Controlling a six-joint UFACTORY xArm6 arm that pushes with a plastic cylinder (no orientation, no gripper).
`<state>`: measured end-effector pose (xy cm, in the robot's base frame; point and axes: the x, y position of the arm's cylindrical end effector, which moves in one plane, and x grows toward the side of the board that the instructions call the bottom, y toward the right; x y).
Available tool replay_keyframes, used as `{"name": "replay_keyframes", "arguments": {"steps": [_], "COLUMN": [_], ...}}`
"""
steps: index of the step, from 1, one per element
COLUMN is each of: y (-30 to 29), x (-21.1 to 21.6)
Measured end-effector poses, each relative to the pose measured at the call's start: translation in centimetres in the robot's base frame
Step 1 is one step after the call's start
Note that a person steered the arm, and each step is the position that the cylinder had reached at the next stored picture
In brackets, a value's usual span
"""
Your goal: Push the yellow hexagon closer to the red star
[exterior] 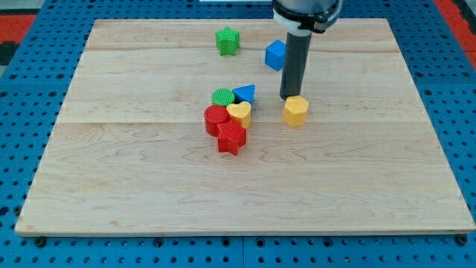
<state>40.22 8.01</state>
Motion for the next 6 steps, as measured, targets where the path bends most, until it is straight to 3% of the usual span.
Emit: {"name": "replay_keyframes", "arguments": {"steps": [1,2,3,5,6], "y": [0.0,2.7,5.2,-3.1,-3.4], "x": [0.2,-2.9,-0.6,3.9,4.1]}}
